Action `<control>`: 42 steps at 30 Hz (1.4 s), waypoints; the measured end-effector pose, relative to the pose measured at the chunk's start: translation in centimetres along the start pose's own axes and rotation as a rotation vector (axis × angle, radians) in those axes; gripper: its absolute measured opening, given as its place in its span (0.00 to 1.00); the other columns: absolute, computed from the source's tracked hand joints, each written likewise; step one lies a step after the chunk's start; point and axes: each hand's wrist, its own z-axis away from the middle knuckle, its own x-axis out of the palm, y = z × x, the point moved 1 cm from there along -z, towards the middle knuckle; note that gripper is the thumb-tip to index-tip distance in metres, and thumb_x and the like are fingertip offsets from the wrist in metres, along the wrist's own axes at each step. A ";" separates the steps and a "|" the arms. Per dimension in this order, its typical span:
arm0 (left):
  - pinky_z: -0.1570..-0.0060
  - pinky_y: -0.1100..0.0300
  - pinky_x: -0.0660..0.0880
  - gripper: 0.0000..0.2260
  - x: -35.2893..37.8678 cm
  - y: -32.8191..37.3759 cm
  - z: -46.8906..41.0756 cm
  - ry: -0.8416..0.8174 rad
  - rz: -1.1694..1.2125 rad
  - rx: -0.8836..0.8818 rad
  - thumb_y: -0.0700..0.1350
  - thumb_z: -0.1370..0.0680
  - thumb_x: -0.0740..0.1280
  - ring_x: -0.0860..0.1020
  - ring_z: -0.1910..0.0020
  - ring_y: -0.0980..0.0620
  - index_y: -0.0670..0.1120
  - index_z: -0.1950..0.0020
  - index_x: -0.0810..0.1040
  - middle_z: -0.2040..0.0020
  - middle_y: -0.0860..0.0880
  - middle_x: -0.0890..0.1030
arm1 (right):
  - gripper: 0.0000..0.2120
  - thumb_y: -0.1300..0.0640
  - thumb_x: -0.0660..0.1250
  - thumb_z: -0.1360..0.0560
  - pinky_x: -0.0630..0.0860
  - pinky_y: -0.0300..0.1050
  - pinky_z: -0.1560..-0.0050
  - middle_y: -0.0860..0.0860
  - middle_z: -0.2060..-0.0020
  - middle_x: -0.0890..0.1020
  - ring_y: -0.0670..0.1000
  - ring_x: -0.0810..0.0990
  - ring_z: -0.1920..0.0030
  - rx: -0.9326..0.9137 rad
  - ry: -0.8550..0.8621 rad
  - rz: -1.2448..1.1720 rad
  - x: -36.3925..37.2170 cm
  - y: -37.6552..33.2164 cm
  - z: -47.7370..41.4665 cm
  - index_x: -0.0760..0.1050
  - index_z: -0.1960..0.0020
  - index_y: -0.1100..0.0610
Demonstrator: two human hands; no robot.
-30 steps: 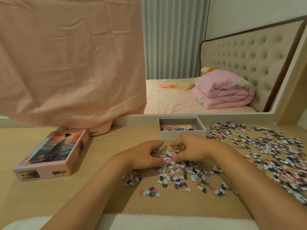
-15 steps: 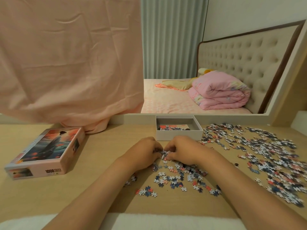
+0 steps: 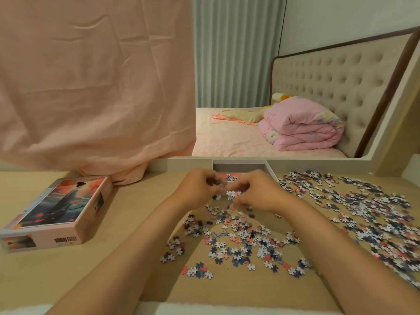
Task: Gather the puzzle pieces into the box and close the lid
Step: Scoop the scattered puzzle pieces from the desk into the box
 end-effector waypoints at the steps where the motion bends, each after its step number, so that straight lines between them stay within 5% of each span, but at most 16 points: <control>1: 0.51 0.50 0.80 0.04 -0.1 0.3 -0.7 0.020 0.023 0.006 0.43 0.27 0.75 0.83 0.57 0.50 0.49 0.53 0.85 0.59 0.49 0.85 | 0.16 0.63 0.77 0.30 0.80 0.42 0.60 0.48 0.58 0.85 0.47 0.83 0.62 0.000 0.034 -0.017 -0.6 -0.1 -0.3 0.85 0.45 0.50; 8: 0.57 0.55 0.78 0.04 0.0 1.3 -5.7 0.080 0.002 0.040 0.41 0.25 0.73 0.79 0.62 0.53 0.46 0.50 0.84 0.59 0.49 0.83 | 0.15 0.64 0.77 0.30 0.76 0.33 0.61 0.51 0.51 0.86 0.45 0.82 0.59 -0.006 0.255 -0.040 -3.1 0.7 -4.3 0.84 0.45 0.53; 11: 0.60 0.62 0.74 0.08 0.6 0.7 -6.9 0.019 -0.095 0.065 0.42 0.23 0.71 0.78 0.66 0.59 0.44 0.45 0.84 0.55 0.48 0.83 | 0.17 0.62 0.75 0.28 0.74 0.36 0.50 0.52 0.44 0.84 0.48 0.81 0.47 0.000 0.282 0.012 -2.8 1.2 -5.7 0.82 0.40 0.55; 16: 0.48 0.59 0.75 0.12 1.1 -0.2 -6.9 -0.051 -0.284 0.146 0.43 0.20 0.66 0.81 0.50 0.51 0.47 0.38 0.82 0.44 0.47 0.84 | 0.15 0.57 0.73 0.24 0.77 0.49 0.42 0.54 0.44 0.84 0.53 0.81 0.45 -0.005 0.099 0.168 -1.9 2.1 -6.5 0.81 0.38 0.55; 20: 0.39 0.61 0.72 0.17 0.9 -0.6 -6.7 -0.052 -0.211 0.179 0.39 0.19 0.63 0.76 0.36 0.51 0.46 0.29 0.74 0.33 0.48 0.78 | 0.13 0.58 0.71 0.24 0.72 0.40 0.47 0.52 0.46 0.85 0.49 0.81 0.48 -0.034 0.154 0.108 -2.2 2.1 -6.0 0.82 0.40 0.55; 23: 0.39 0.60 0.73 0.15 0.9 -0.3 -6.0 -0.068 -0.195 0.177 0.40 0.19 0.64 0.78 0.40 0.54 0.47 0.33 0.77 0.36 0.50 0.79 | 0.06 0.57 0.71 0.24 0.71 0.38 0.53 0.49 0.52 0.86 0.45 0.80 0.55 -0.039 0.139 0.138 -2.4 1.8 -5.3 0.86 0.49 0.53; 29: 0.49 0.62 0.74 0.07 -0.5 -0.2 -2.4 0.087 -0.221 0.272 0.43 0.22 0.68 0.77 0.53 0.59 0.53 0.46 0.81 0.49 0.56 0.78 | 0.10 0.57 0.70 0.23 0.66 0.27 0.60 0.44 0.51 0.84 0.37 0.75 0.60 -0.137 0.159 0.199 -3.0 0.5 -2.3 0.84 0.44 0.49; 32: 0.48 0.56 0.77 0.07 -1.1 -0.8 -0.1 -0.055 -0.295 0.185 0.49 0.22 0.67 0.77 0.53 0.59 0.56 0.45 0.78 0.48 0.59 0.78 | 0.12 0.52 0.73 0.25 0.72 0.33 0.56 0.41 0.49 0.82 0.37 0.78 0.56 -0.116 -0.056 0.234 -2.3 0.1 -0.2 0.82 0.42 0.45; 34: 0.41 0.53 0.75 0.18 -0.9 -1.3 1.3 -0.233 -0.419 0.088 0.58 0.24 0.66 0.75 0.44 0.58 0.57 0.35 0.75 0.40 0.58 0.75 | 0.23 0.44 0.75 0.29 0.75 0.43 0.42 0.41 0.39 0.79 0.42 0.79 0.45 -0.058 -0.214 0.311 -1.3 0.1 1.0 0.78 0.35 0.43; 37: 0.30 0.52 0.64 0.29 -0.2 -1.6 3.0 -0.416 -0.508 0.045 0.63 0.24 0.64 0.64 0.30 0.55 0.57 0.25 0.66 0.29 0.57 0.66 | 0.39 0.36 0.73 0.31 0.66 0.54 0.28 0.44 0.28 0.66 0.50 0.66 0.29 -0.003 -0.340 0.424 0.1 0.2 2.2 0.65 0.25 0.43; 39: 0.29 0.54 0.62 0.27 0.3 -1.3 3.7 -0.435 -0.521 0.114 0.59 0.23 0.65 0.62 0.29 0.55 0.55 0.25 0.67 0.28 0.55 0.67 | 0.39 0.34 0.71 0.30 0.62 0.57 0.26 0.46 0.28 0.64 0.51 0.61 0.27 -0.022 -0.366 0.474 0.9 0.2 2.7 0.63 0.23 0.43; 42: 0.34 0.57 0.67 0.21 0.5 -0.5 4.1 -0.412 -0.495 0.222 0.51 0.22 0.68 0.70 0.36 0.54 0.54 0.29 0.73 0.34 0.53 0.74 | 0.29 0.39 0.71 0.27 0.67 0.53 0.31 0.46 0.34 0.70 0.51 0.68 0.32 -0.066 -0.317 0.456 1.4 0.1 3.1 0.71 0.28 0.45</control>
